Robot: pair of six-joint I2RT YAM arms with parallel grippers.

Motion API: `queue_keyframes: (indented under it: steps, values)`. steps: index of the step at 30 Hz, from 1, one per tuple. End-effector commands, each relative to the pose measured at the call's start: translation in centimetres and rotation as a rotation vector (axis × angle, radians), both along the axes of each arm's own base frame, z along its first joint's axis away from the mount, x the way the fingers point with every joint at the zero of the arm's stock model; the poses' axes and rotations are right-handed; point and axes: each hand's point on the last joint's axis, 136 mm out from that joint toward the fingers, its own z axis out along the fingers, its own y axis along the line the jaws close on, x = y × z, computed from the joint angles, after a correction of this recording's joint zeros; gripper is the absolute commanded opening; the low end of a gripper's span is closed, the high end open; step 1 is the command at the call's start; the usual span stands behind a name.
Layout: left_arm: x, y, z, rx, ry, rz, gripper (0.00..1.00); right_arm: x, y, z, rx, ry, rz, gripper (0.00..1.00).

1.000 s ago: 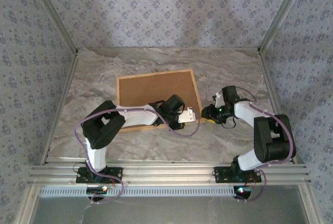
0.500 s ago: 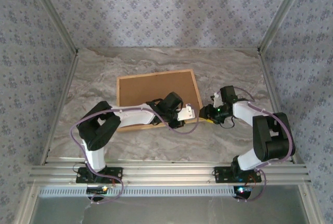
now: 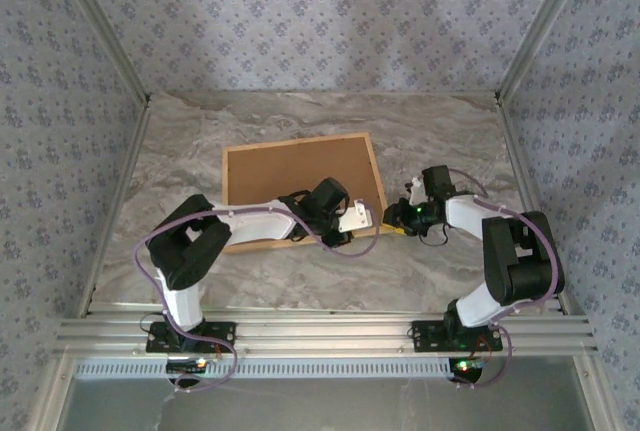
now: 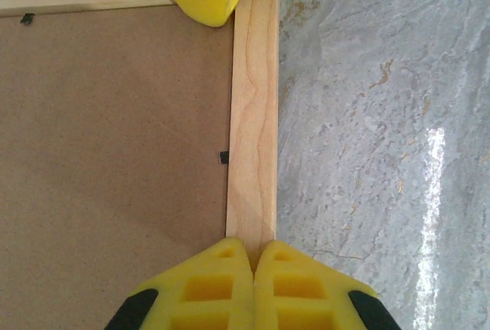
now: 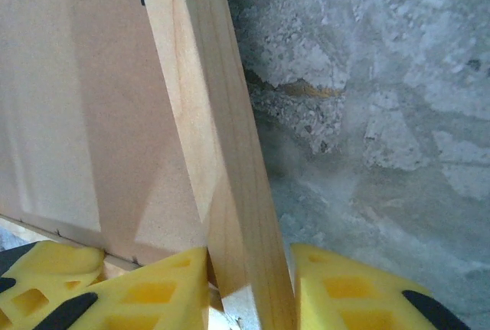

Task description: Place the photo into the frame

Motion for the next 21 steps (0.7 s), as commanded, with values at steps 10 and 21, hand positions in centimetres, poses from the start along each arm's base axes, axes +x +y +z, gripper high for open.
queue_keyframes:
  steps: [10, 21]
  values:
    - [-0.3, 0.1, 2.3, -0.047, -0.054, -0.001, 0.41, -0.1, 0.8, 1.4, 0.037, -0.009, 0.023, 0.24]
    - [-0.5, 2.8, 1.3, 0.139, -0.366, -0.041, 0.71, -0.5, 1.0, 2.7, 0.057, 0.034, 0.008, 0.23]
